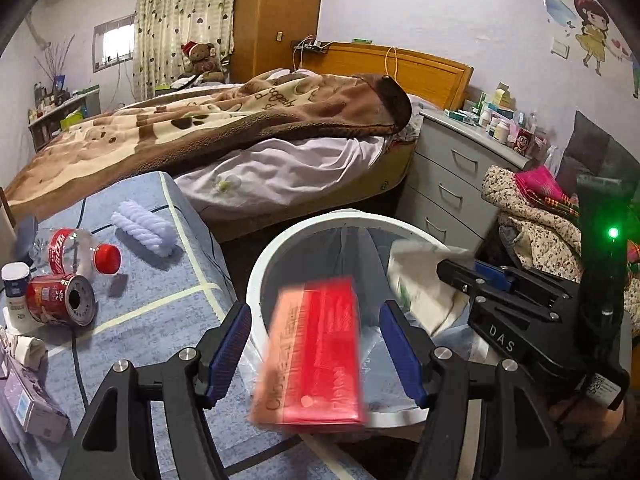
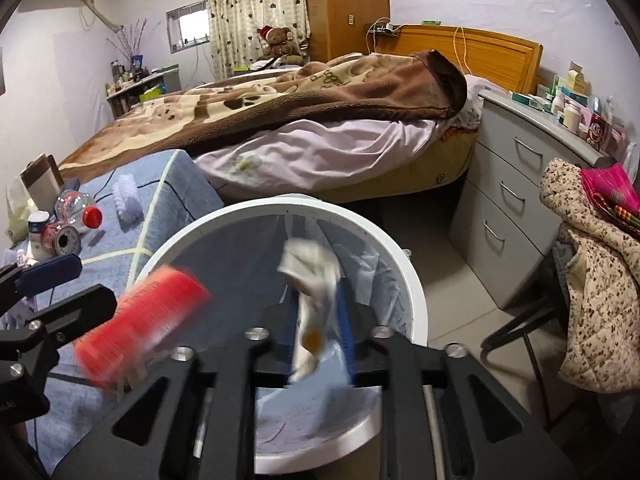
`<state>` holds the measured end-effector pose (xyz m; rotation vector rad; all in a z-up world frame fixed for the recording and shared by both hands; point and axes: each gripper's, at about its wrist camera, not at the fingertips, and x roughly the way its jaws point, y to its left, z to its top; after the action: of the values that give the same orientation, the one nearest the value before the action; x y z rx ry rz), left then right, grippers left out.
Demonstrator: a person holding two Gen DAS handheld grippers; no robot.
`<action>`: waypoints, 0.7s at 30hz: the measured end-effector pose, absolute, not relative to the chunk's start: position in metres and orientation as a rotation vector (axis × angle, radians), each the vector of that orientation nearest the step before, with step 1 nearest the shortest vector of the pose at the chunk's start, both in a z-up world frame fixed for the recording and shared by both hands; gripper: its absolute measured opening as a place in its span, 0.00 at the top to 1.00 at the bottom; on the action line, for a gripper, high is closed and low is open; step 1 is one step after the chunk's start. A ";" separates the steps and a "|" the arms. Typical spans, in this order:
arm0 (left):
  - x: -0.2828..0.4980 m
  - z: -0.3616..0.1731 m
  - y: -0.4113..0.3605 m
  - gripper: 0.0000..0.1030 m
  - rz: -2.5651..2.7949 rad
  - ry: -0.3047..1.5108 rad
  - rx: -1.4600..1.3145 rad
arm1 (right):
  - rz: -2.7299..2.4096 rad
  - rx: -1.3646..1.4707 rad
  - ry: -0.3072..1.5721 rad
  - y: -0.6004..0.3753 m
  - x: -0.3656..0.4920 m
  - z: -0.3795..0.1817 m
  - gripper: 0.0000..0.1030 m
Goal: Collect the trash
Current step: 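Open both tools to drop the cloth bag and red box into the bin, then move both open tools from the bin back over the bed cover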
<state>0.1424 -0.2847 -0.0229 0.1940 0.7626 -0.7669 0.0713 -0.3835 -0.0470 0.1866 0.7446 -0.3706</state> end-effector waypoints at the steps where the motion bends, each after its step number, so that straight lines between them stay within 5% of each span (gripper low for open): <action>1: 0.142 -0.022 -0.284 0.29 -0.766 0.757 0.193 | -0.371 0.187 0.745 -0.383 0.072 -0.047 0.51; 21: 0.140 0.009 -0.199 0.28 -0.608 0.678 0.131 | -0.260 0.179 0.634 -0.343 0.079 -0.022 0.48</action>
<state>0.1402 -0.1990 0.0087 0.1312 0.6780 -0.6076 0.0787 -0.3430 -0.0215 0.1787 0.6340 -0.2598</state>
